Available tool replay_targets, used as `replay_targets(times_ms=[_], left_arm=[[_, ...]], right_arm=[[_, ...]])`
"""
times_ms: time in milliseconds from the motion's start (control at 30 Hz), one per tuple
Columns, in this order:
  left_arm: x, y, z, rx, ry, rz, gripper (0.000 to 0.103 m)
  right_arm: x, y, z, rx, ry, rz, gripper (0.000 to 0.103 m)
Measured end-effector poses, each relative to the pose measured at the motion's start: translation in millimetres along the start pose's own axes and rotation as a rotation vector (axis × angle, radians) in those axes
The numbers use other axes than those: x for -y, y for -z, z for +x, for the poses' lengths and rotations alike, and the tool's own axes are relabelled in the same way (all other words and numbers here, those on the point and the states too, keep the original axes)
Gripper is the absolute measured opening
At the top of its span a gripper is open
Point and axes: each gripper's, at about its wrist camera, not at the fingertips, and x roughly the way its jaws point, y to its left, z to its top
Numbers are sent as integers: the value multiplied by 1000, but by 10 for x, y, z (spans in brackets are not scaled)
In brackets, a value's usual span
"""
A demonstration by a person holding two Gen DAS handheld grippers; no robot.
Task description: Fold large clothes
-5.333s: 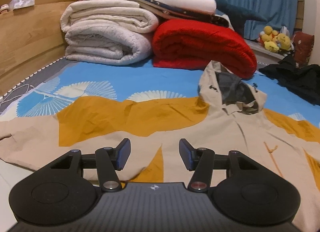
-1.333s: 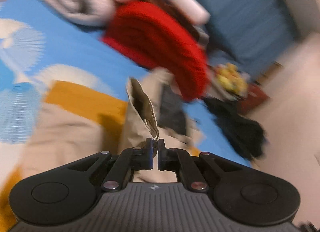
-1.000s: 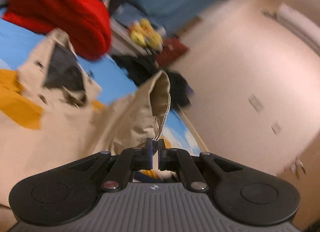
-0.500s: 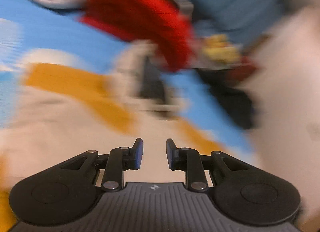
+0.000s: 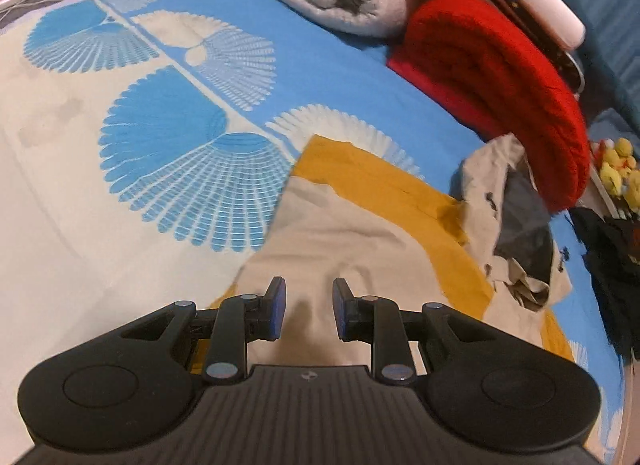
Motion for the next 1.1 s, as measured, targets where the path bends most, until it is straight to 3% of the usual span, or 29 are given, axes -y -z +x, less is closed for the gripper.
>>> replay_targets(times_ms=[133, 267, 367, 433, 567, 633, 733, 800, 867, 900, 933, 1000, 1100], left_arm=[[62, 33, -55, 21, -11, 46, 30], [107, 86, -71, 10, -3, 69, 30], [141, 144, -37, -18, 13, 86, 30], [149, 193, 4, -53, 29, 84, 30], [68, 308, 157, -161, 49, 23, 31], [26, 347, 185, -175, 28, 7, 31], [81, 334, 111, -134, 10, 55, 31], [137, 333, 58, -102, 7, 99, 31], [128, 377, 122, -134, 10, 101, 31], [97, 409, 199, -168, -9, 95, 31], [33, 456, 292, -204, -37, 78, 26], [5, 473, 314, -203, -64, 66, 21], [134, 407, 122, -139, -30, 94, 26]], right_arm=[[180, -114, 114, 3, 4, 110, 4], [137, -196, -94, 115, -36, 100, 0], [-67, -261, -417, 265, -76, -1, 0], [-137, -287, -492, 278, -43, -30, 0], [-34, -274, -298, 192, 203, -28, 6], [56, -245, -304, 216, 333, -22, 7], [65, -259, -424, 272, 277, 2, 7], [58, -280, -505, 292, 170, 9, 18], [65, -303, -487, 244, 69, 30, 42], [91, -319, -441, 199, 26, 49, 45], [124, -320, -394, 155, 10, 66, 45], [209, -302, -301, 92, 50, 104, 45], [328, -280, -252, 52, 106, 152, 46]])
